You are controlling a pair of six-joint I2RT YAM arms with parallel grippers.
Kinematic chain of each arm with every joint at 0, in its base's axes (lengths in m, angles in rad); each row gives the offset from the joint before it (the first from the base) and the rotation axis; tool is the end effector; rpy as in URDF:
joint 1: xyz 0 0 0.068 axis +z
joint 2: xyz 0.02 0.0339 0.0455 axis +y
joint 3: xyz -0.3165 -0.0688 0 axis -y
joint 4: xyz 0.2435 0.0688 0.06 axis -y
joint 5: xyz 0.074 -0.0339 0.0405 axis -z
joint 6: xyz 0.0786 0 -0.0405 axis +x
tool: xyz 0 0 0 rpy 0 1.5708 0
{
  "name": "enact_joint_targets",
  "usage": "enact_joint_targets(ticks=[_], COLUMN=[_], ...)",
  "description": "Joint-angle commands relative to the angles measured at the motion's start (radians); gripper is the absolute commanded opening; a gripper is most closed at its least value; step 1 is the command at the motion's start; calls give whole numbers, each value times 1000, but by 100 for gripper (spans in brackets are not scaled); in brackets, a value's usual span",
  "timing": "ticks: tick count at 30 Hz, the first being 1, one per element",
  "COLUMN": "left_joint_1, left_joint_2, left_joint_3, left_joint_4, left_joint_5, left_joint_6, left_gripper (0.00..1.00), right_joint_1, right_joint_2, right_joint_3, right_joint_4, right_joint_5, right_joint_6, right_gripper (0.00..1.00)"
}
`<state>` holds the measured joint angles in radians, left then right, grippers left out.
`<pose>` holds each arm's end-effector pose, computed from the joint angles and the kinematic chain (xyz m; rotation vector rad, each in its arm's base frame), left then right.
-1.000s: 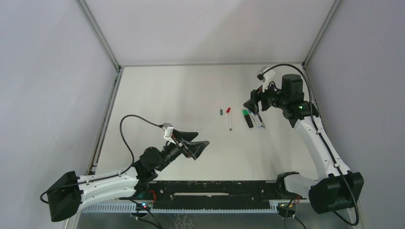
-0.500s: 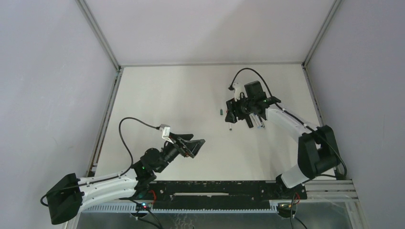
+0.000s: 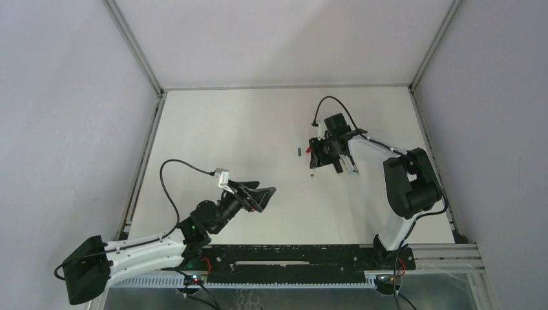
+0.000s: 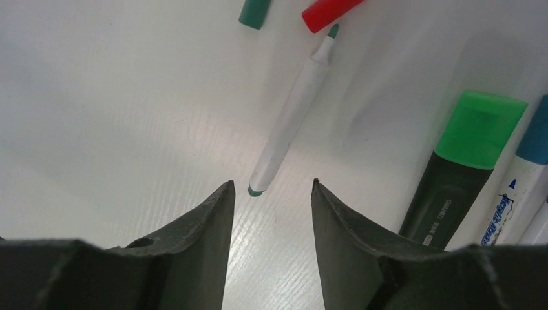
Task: Insert the pens into the pen caps
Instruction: Pick up the pen from the center of the board.
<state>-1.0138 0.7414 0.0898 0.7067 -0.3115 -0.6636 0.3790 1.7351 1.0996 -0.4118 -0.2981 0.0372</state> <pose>0.1078 -0.1275 0.2355 0.0173 1.6231 -1.0904 0.3425 0.1613 0.2003 -0.5538 2.5843 0.5342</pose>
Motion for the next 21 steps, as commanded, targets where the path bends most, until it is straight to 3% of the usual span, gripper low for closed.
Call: enact_joint_targets(ticks=[1, 9, 21], left_joint_1=[6, 7, 7], left_joint_2=[-10, 2, 14], left_joint_3=[-14, -6, 4], left_joint_4=[10, 10, 10], left_joint_5=[-20, -19, -14], left_joint_6=[-13, -14, -17], left_gripper=[100, 100, 100], right_joint_1=[2, 26, 39], right_joint_2=[23, 69, 114], right_joint_3=[50, 75, 100], right_joint_4=[1, 18, 9], right_joint_5=[33, 98, 98], right_joint_6=[43, 75, 87], right_gripper=[54, 41, 37])
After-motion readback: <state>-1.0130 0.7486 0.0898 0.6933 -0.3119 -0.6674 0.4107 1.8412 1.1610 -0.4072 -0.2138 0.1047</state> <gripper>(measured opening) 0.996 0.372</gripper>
